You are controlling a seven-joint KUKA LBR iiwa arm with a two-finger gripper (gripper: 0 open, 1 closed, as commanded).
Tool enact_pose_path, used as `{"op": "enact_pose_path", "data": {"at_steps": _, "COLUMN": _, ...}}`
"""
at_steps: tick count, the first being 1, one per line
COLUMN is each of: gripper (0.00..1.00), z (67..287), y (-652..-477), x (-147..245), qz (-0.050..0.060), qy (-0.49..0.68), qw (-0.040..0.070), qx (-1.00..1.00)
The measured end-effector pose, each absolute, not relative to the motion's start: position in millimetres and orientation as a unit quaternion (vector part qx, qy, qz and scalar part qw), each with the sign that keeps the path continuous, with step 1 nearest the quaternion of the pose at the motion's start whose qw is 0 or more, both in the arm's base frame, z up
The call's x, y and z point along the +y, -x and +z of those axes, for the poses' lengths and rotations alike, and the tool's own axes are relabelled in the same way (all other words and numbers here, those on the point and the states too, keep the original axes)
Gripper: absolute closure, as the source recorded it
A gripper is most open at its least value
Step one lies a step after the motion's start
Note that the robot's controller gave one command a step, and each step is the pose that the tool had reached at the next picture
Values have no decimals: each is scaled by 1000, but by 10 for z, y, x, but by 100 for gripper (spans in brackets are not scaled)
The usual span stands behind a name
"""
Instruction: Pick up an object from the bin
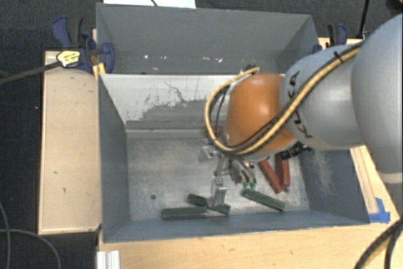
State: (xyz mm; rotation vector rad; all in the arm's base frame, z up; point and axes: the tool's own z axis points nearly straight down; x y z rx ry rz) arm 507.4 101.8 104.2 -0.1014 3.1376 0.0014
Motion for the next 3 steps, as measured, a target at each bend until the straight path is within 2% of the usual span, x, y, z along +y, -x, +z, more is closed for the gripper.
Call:
{"op": "enact_pose_path", "data": {"at_steps": 1, "gripper": 0, "z": 795, "y": -4845, "x": 1219, "qz": 0, "qy": 60, "qw": 1, "qx": 998}}
{"op": "enact_pose_path", "data": {"at_steps": 2, "gripper": 100, "z": 726, "y": -4773, "x": 1170, "qz": 2, "qy": 18, "qw": -1, "qx": 1000}}
{"op": "enact_pose_path", "data": {"at_steps": 3, "gripper": 100, "z": 726, "y": -4773, "x": 1171, "qz": 2, "qy": 18, "qw": -1, "qx": 1000}}
